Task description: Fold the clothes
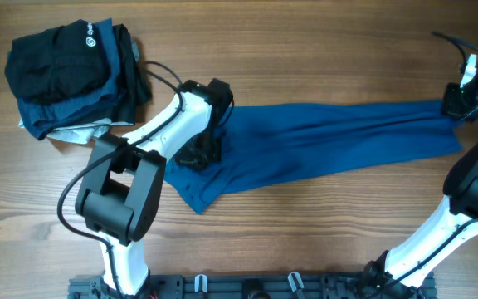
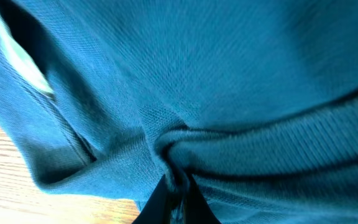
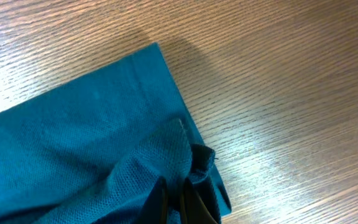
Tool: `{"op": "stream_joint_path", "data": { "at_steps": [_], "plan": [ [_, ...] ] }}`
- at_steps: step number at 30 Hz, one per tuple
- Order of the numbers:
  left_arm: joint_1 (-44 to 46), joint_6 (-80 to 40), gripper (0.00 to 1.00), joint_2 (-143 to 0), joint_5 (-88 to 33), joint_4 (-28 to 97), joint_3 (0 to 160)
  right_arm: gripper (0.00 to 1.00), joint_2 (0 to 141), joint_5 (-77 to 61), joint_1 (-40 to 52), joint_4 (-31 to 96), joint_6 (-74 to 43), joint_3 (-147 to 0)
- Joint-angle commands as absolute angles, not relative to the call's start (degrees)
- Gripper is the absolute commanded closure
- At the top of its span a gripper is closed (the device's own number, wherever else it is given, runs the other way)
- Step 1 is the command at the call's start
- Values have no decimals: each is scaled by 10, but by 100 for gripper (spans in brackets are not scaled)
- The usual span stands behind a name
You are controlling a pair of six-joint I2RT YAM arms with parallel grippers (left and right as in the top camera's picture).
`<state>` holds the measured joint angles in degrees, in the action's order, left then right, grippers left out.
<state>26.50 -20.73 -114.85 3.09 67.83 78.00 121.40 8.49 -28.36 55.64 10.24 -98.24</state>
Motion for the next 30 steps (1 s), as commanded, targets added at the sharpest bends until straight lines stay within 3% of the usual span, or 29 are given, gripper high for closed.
{"op": "stream_joint_path", "data": {
  "at_steps": [1,12,13,15,19,21,24,27,30],
  "plan": [
    [260,-217,96,-1144,31,680,763,96,1207,107,-295,538,90,-961],
    [260,-217,96,-1144,24,716,763,95,1207,107,-314,512,73,-923],
    [260,-217,96,-1144,22,718,763,92,1207,108,-314,512,74,-923],
    [260,-217,96,-1144,18,724,764,52,1207,108,-314,506,75,-923],
    [260,-197,96,-1143,18,772,814,51,1200,92,-312,518,74,-972],
    [260,-197,96,-1142,18,819,890,48,1185,4,-306,554,75,-1021],
    [262,-197,85,-1134,18,848,975,46,1156,-90,-295,580,82,-1051],
    [262,-198,59,-1130,15,859,1033,45,1111,-172,-264,600,129,-1051],
    [262,-198,62,-1134,-13,850,1032,45,1101,-179,-221,623,135,-1050]
  ]
}}
